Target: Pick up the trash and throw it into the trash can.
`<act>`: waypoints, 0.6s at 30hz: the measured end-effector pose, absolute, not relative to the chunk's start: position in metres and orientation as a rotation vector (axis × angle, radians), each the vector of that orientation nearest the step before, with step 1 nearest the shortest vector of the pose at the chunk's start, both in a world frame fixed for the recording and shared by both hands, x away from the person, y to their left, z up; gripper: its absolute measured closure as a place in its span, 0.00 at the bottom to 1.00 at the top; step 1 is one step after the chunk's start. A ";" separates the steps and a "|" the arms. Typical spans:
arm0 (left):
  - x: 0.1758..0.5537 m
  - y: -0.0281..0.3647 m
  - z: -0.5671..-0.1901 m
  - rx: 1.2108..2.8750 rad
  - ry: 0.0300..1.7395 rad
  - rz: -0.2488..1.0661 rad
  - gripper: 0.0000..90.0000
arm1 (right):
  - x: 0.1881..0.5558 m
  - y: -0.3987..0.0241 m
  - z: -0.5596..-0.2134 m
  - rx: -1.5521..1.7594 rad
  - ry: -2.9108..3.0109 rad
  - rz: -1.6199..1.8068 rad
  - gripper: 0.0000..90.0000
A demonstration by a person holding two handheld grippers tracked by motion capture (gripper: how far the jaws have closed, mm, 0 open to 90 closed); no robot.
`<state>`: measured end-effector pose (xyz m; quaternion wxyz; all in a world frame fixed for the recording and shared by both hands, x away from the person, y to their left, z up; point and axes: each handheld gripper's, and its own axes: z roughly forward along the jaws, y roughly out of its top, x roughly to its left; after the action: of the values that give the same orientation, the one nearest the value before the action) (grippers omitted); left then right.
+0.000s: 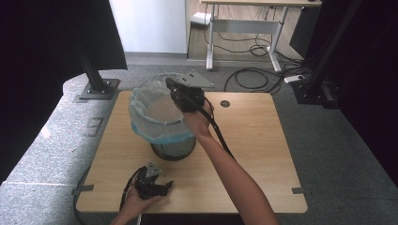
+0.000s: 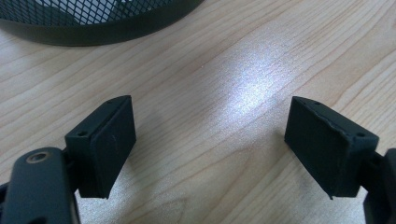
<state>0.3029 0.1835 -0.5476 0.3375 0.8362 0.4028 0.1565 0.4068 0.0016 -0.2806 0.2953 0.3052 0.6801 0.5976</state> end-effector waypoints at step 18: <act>0.303 0.184 -0.548 2.180 1.050 0.407 0.18 | 0.386 -0.048 -0.302 0.864 1.906 1.509 0.37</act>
<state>0.3029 0.1835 -0.5475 0.3371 0.8365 0.4027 0.1563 0.3861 -0.0478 -0.3021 0.2772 0.3218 0.7098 0.5619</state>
